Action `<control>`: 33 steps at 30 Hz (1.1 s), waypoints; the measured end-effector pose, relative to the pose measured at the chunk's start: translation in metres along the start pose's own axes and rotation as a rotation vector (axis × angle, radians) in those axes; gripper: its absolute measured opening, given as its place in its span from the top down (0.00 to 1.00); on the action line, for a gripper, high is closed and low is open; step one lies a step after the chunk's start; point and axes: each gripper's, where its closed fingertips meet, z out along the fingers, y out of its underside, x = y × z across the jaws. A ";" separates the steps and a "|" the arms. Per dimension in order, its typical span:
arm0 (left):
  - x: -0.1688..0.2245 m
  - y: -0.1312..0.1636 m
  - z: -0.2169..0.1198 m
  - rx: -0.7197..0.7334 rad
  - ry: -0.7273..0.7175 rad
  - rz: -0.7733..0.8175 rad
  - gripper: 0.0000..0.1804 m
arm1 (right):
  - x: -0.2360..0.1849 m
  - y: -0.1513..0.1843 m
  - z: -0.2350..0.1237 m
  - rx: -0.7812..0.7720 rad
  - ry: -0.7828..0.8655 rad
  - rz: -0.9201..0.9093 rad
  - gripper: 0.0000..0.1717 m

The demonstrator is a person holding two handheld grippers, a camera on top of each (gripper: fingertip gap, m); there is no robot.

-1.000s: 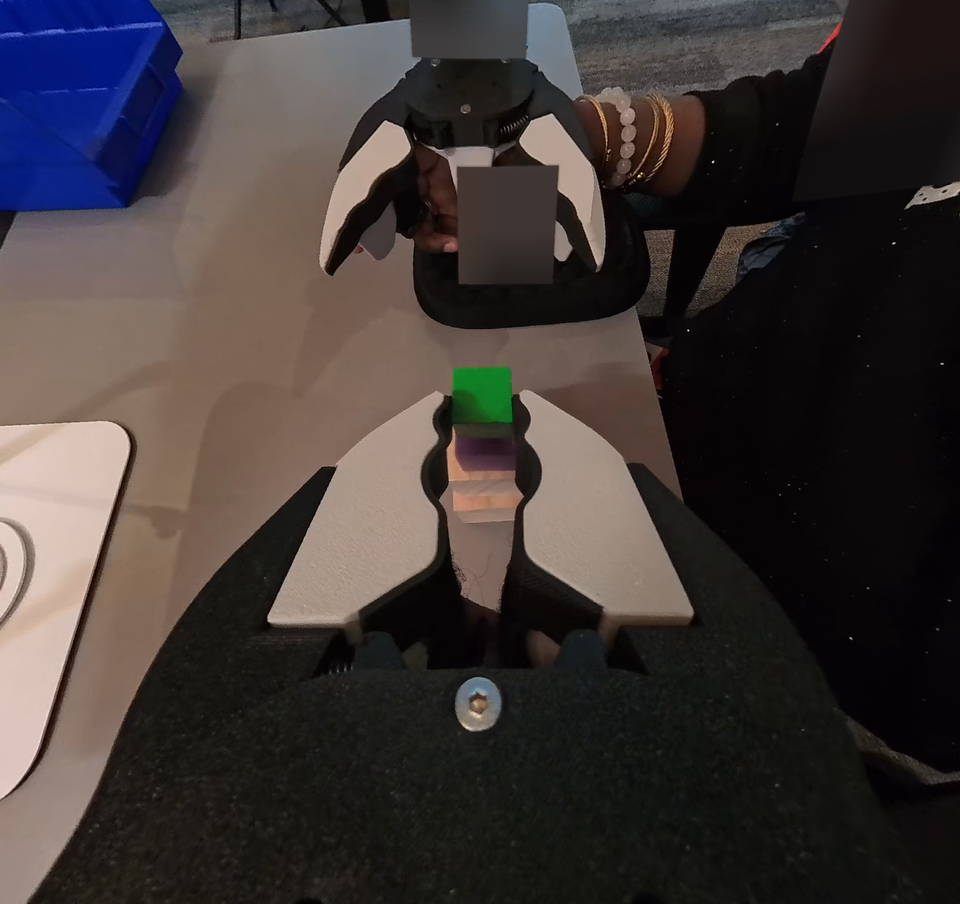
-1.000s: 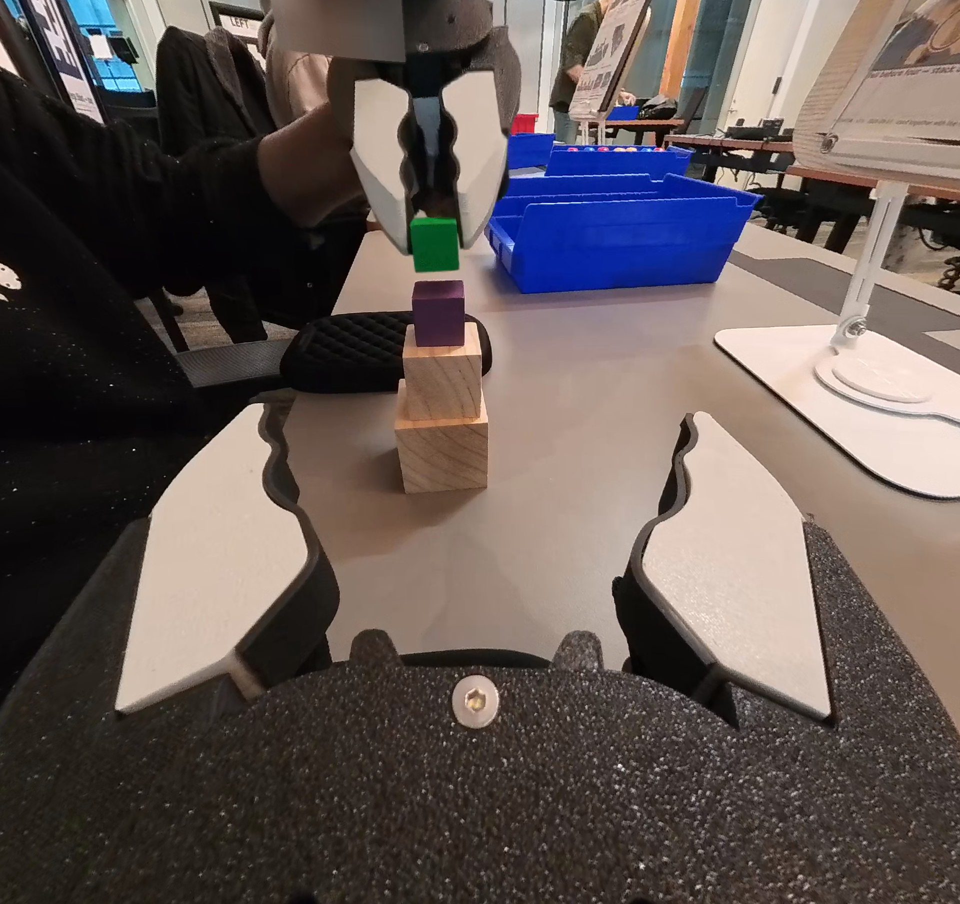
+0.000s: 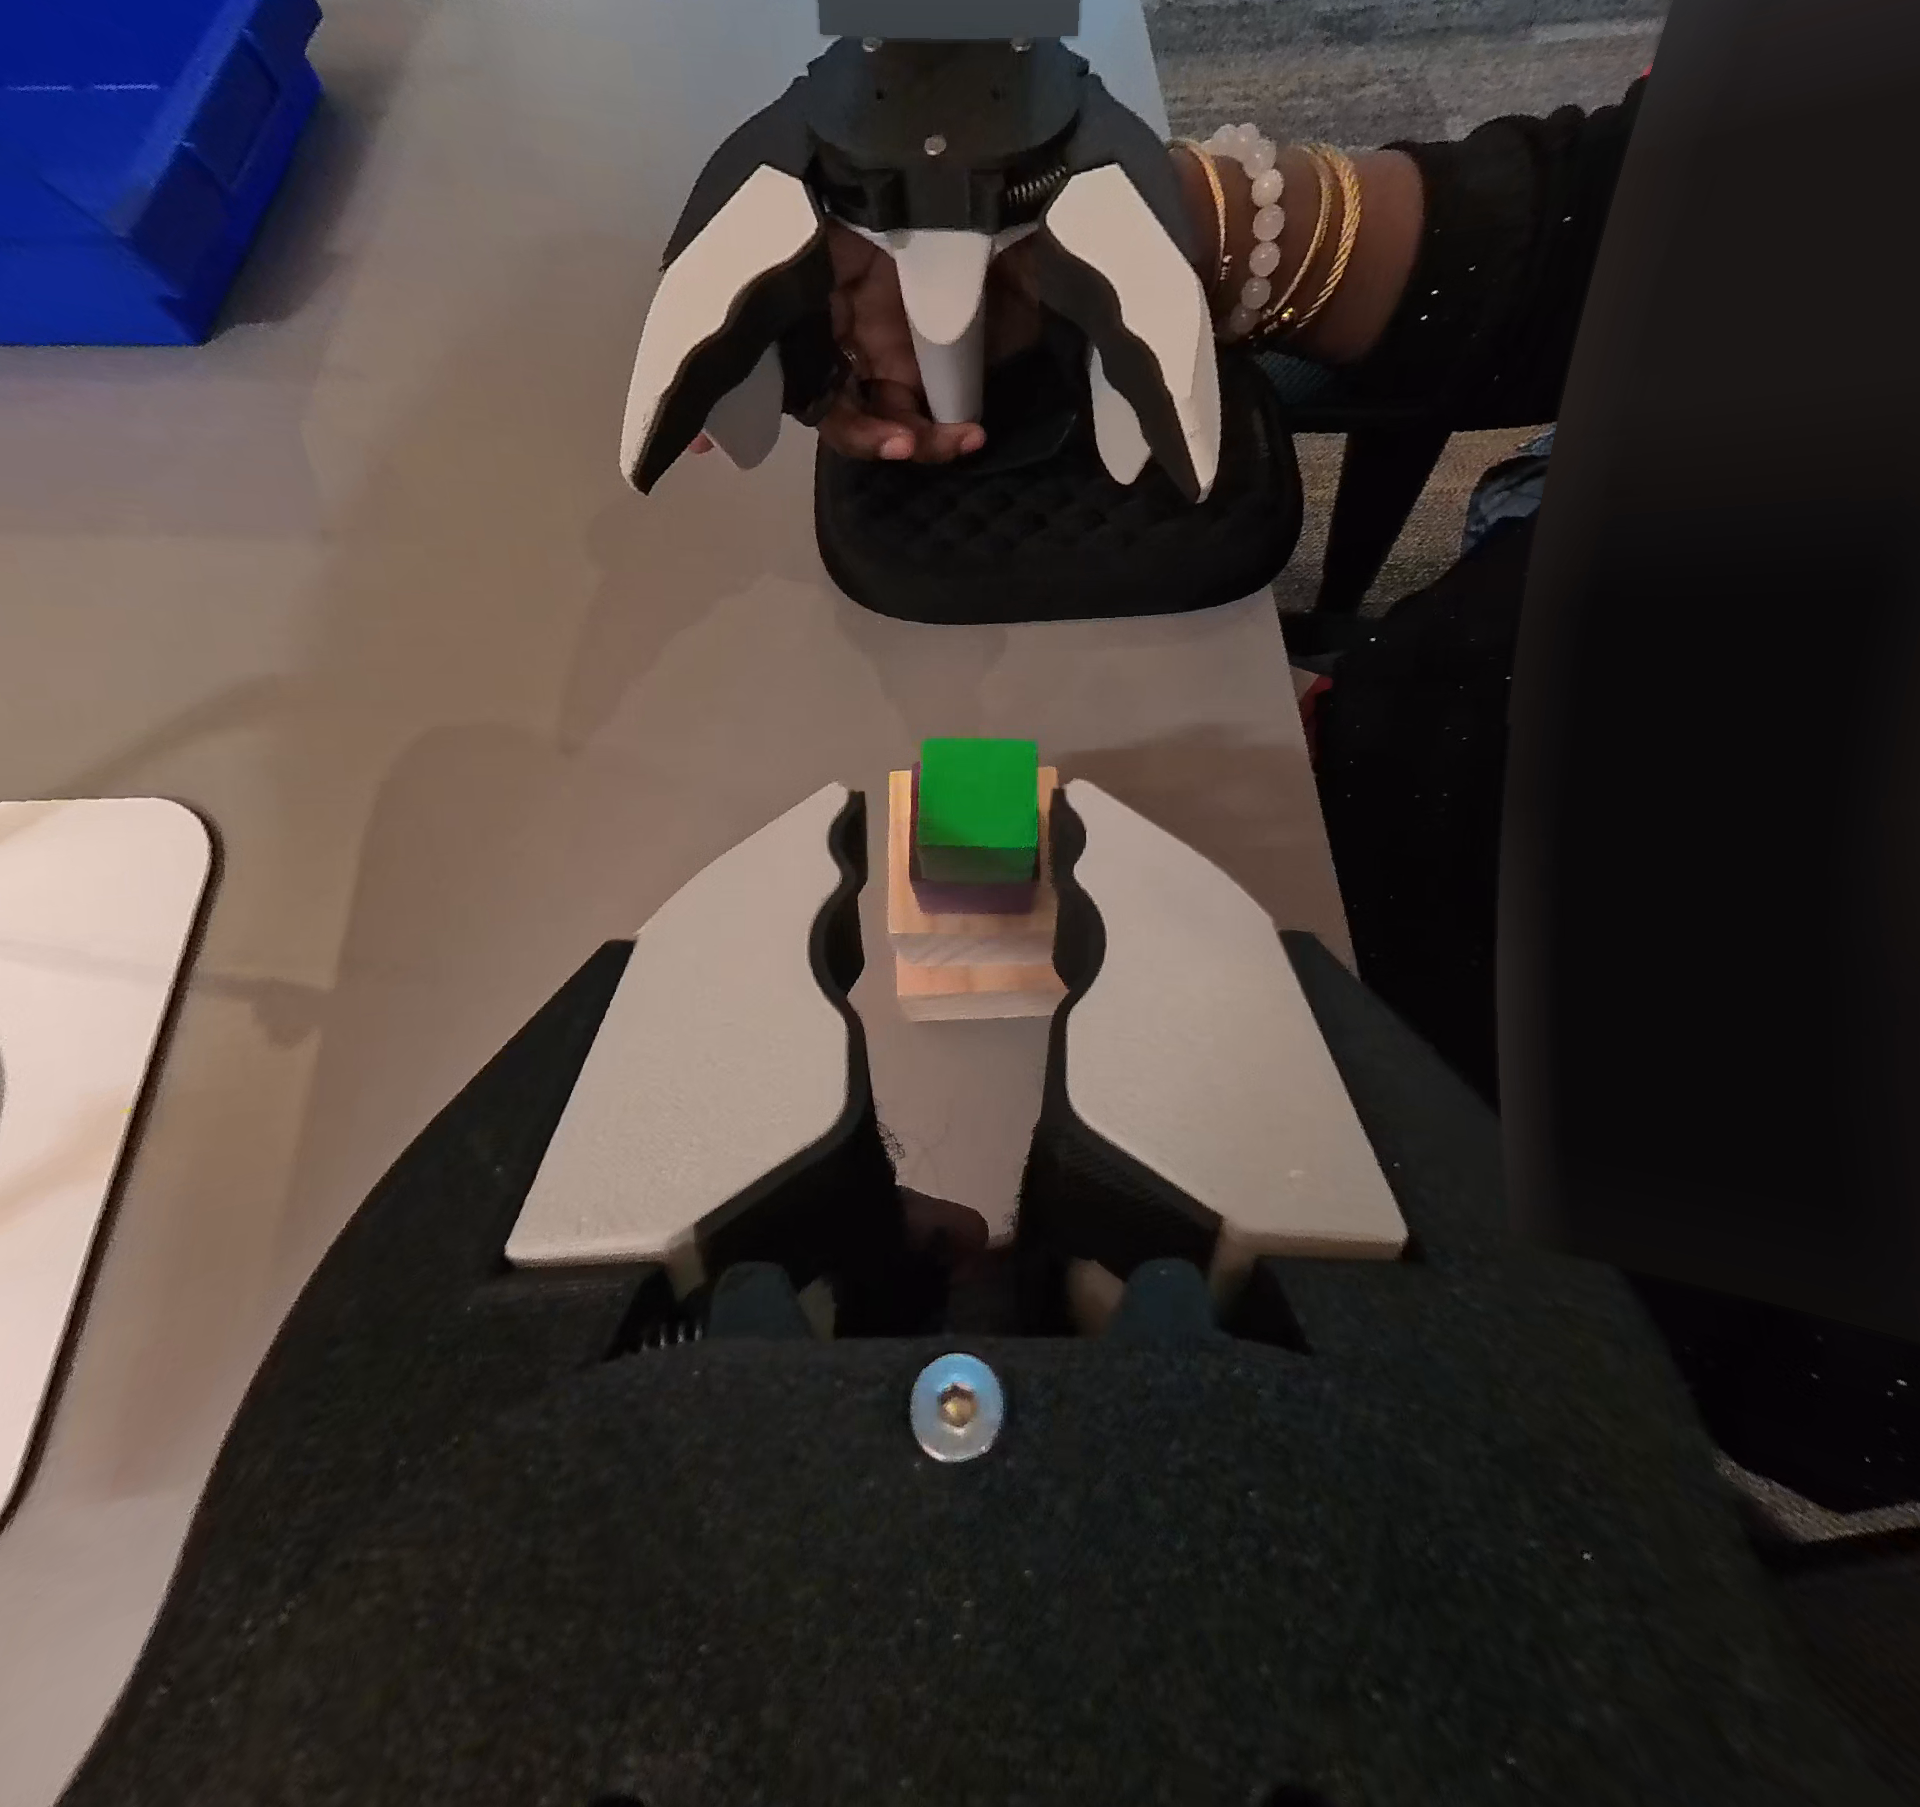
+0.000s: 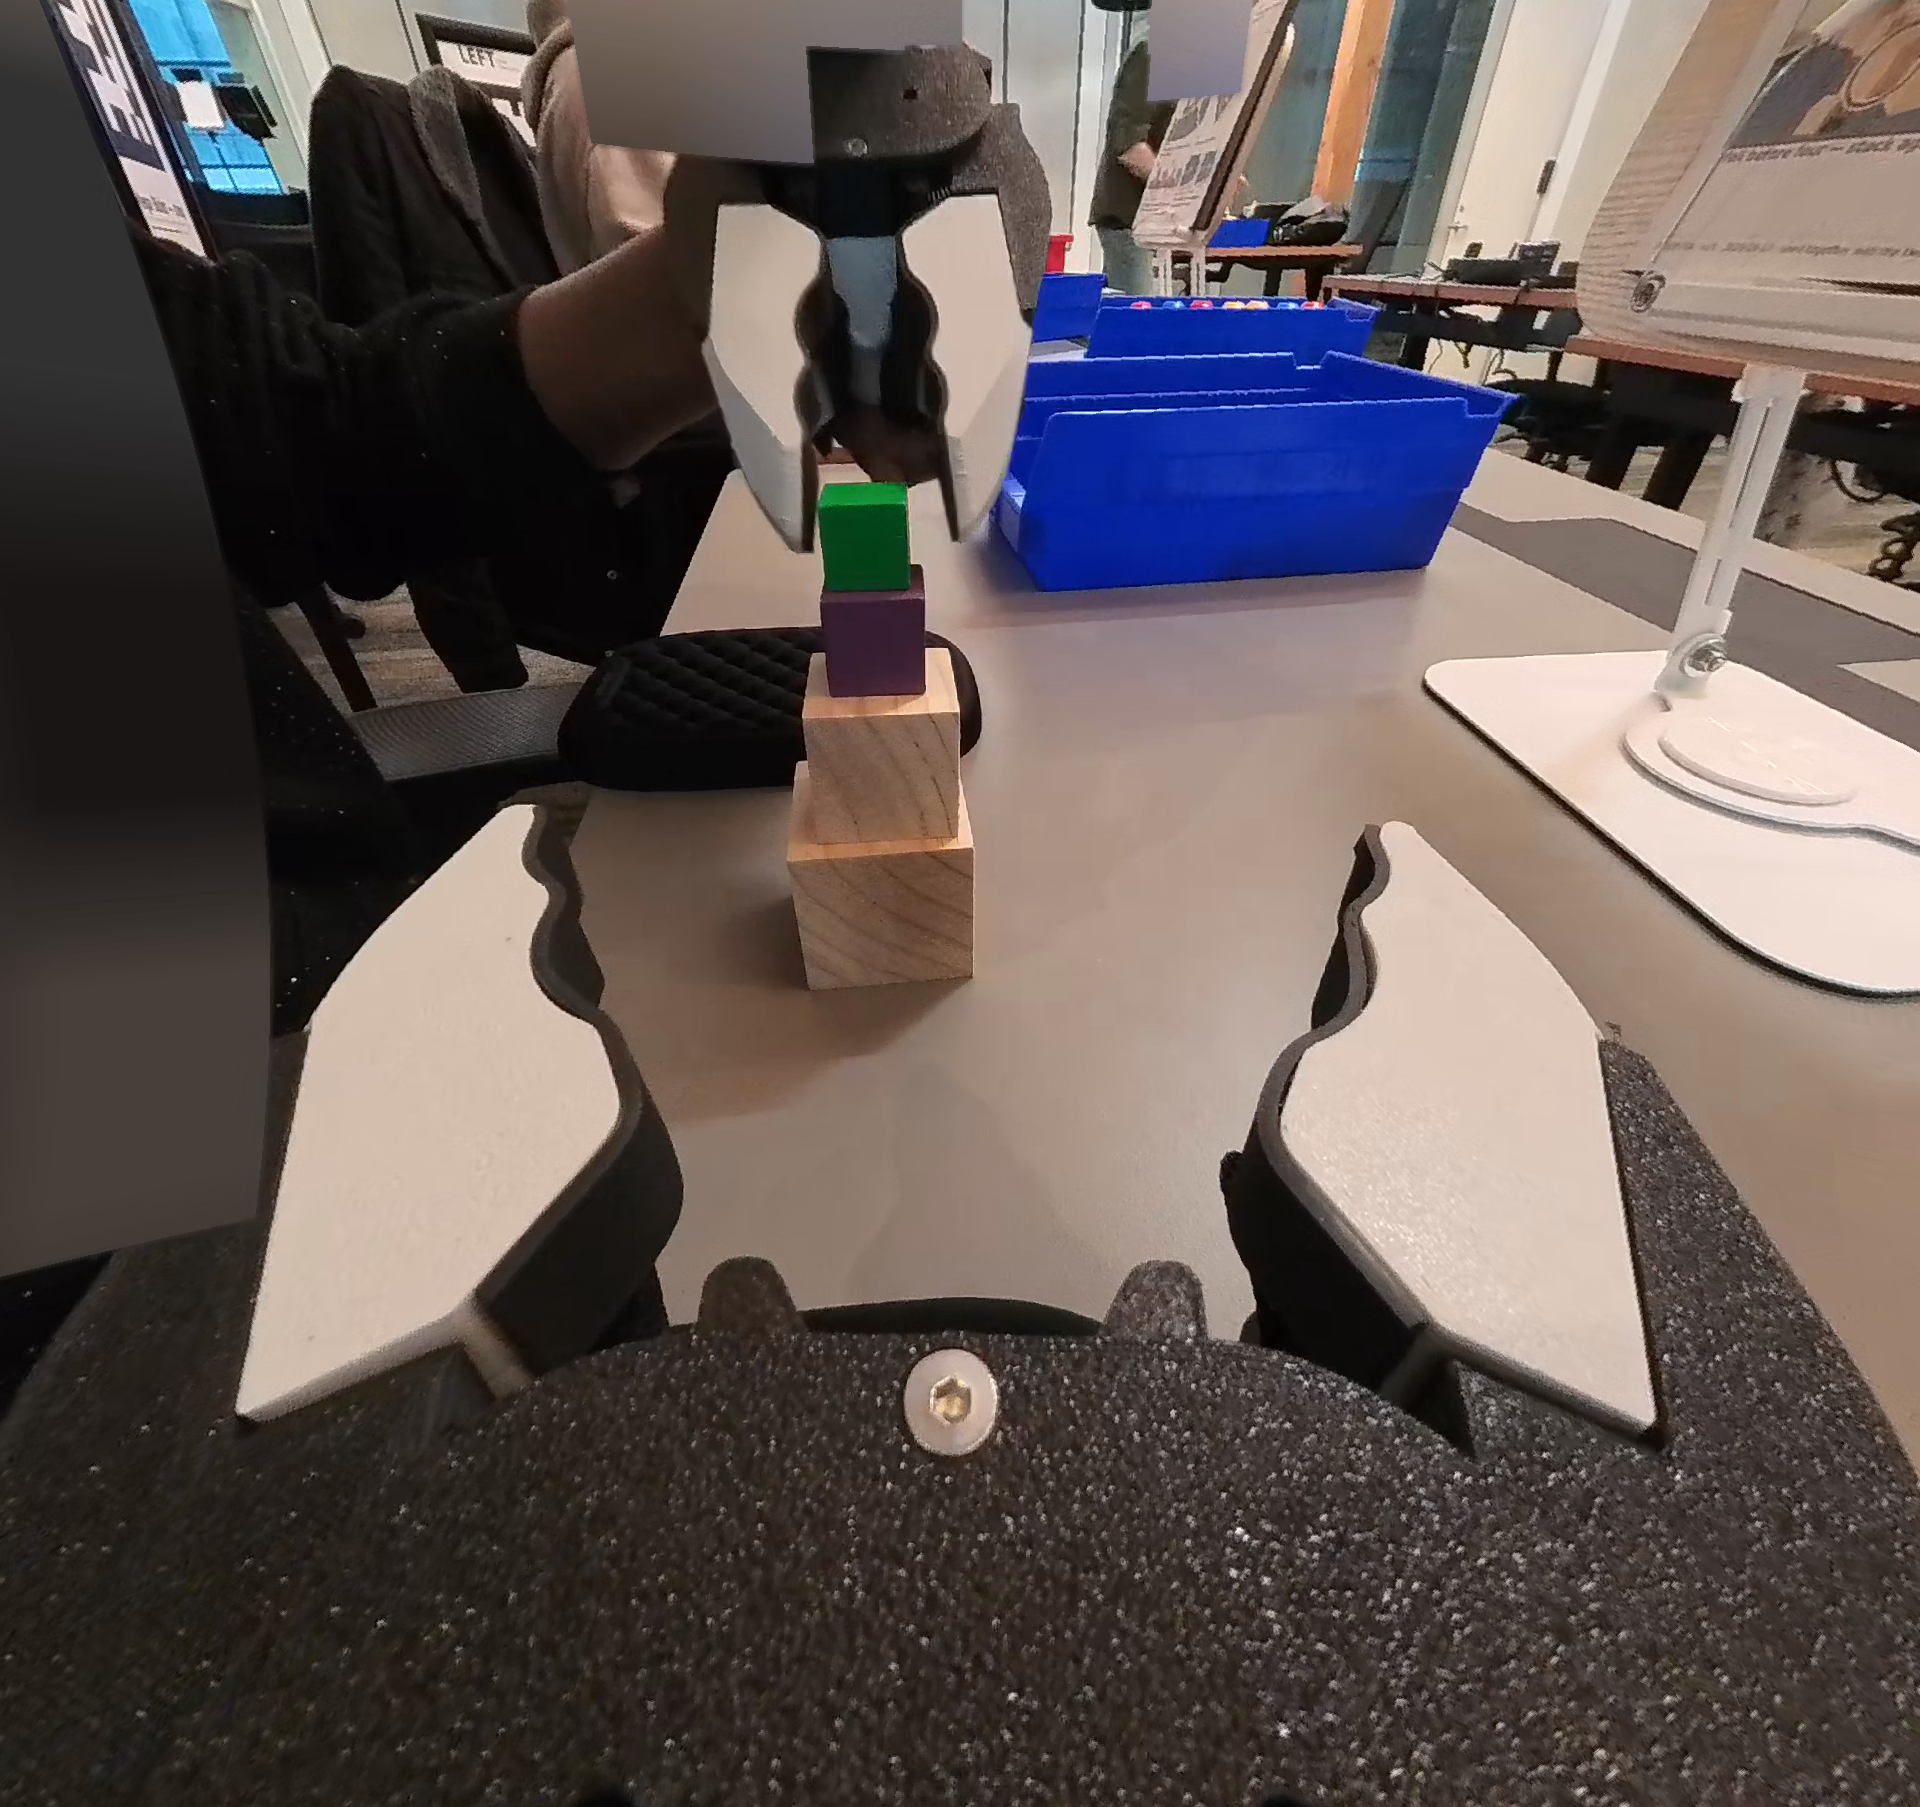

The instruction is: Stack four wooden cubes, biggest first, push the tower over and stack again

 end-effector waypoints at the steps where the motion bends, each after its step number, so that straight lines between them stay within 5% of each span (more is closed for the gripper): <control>1: 0.000 0.001 0.000 -0.005 -0.002 0.005 0.83 | 0.000 0.000 0.000 -0.001 0.000 0.000 0.22; 15: 0.001 -0.002 0.007 -0.002 -0.004 0.037 0.88 | 0.000 0.000 0.000 0.003 0.000 0.001 0.22; 20: 0.001 -0.002 0.008 0.003 -0.012 0.028 0.82 | 0.000 0.000 0.000 0.001 -0.001 -0.001 0.22; 25: -0.002 -0.011 -0.003 0.085 -0.071 0.032 0.65 | 0.000 0.000 0.000 0.003 -0.001 0.000 0.22; 33: 0.005 -0.036 -0.063 0.728 -0.203 -0.079 0.22 | 0.000 0.000 0.000 0.003 -0.002 -0.002 0.23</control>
